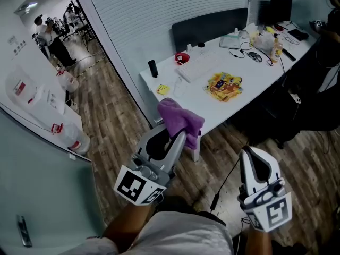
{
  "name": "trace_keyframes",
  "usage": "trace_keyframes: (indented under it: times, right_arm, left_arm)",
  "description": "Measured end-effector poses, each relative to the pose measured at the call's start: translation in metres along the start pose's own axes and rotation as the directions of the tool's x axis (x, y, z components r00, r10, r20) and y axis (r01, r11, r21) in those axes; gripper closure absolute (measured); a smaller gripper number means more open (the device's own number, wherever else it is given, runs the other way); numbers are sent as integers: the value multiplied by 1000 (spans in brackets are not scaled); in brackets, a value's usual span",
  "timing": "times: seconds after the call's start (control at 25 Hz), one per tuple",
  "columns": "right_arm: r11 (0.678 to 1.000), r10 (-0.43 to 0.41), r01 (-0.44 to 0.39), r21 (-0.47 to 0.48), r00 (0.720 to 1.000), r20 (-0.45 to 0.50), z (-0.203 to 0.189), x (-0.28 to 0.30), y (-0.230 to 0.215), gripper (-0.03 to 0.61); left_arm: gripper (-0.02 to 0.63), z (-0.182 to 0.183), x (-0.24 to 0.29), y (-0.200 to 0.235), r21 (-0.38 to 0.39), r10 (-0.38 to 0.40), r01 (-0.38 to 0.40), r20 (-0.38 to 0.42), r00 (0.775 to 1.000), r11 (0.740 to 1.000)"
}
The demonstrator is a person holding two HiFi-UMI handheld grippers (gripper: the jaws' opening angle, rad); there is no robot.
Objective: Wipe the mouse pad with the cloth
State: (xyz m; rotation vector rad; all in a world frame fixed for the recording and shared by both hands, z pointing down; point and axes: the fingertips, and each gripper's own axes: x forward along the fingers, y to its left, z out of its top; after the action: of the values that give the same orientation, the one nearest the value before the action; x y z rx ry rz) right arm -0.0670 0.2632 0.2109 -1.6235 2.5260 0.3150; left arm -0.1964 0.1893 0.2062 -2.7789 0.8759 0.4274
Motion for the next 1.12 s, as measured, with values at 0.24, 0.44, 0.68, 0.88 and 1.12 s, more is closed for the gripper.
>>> trace_keyframes:
  times: [0.24,0.44,0.68,0.88,1.12]
  right_arm:
    - [1000,10,-10,-1,1000,-20,-3,0,-15,568]
    - [1000,2,-2,11,1000,-28,-19,0,-31,568]
    - [1000,-4,4,18,999,-36,-28,20,-55,568]
    - [1000,-5,5,7,997,-76,-42,47,-85,568]
    - [1000,-14,15,6,995,-98,-54,89,-122,568]
  left_arm:
    - [532,-8,14,-3,-10,9,-9,-16,1000,1000]
    - [532,-14,29,3,0,10,-10,-12,1000,1000]
    - [532,-29,54,18,-4,10,-10,-11,1000,1000]
    - [532,-46,84,41,-11,13,-13,-15,1000,1000]
    - [532,-70,122,77,-24,21,-22,-34,999,999]
